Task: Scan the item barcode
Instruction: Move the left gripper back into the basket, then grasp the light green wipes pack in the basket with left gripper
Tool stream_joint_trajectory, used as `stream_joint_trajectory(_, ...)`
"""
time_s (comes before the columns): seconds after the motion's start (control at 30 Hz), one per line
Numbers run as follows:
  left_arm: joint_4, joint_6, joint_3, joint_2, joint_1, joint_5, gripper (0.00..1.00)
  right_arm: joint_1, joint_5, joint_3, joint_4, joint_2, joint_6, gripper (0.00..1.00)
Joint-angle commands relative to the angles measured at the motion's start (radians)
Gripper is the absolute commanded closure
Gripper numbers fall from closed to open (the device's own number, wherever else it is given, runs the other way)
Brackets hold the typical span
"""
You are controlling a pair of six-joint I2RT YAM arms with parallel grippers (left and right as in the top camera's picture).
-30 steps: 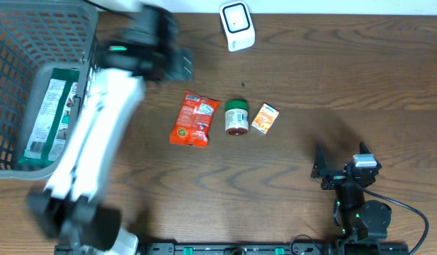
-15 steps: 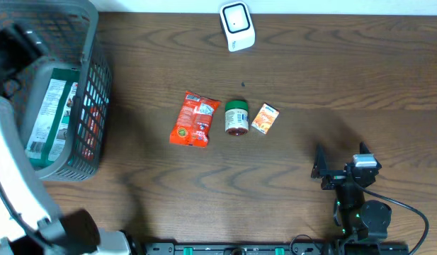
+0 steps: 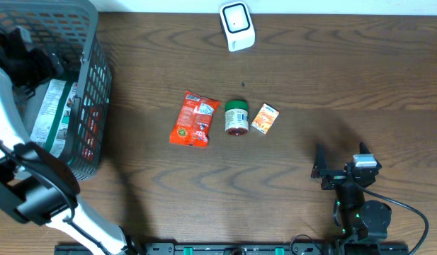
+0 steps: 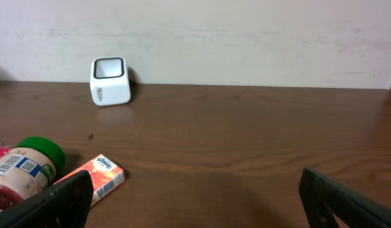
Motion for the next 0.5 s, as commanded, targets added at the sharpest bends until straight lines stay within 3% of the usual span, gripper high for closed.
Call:
stream_joint_trajectory(0.0,-0.024,0.129,-0.006,0.047,-0.016,0.047,0.02,0.004,-0.005,-0.002,-0.004,-0.004,0.013,0.01)
stream_joint_trajectory(0.47,0.021,0.166,-0.016,0.183,-0.079,0.031,0.02,0.004,-0.005,-0.002,-0.004,-0.004,0.013,0.01)
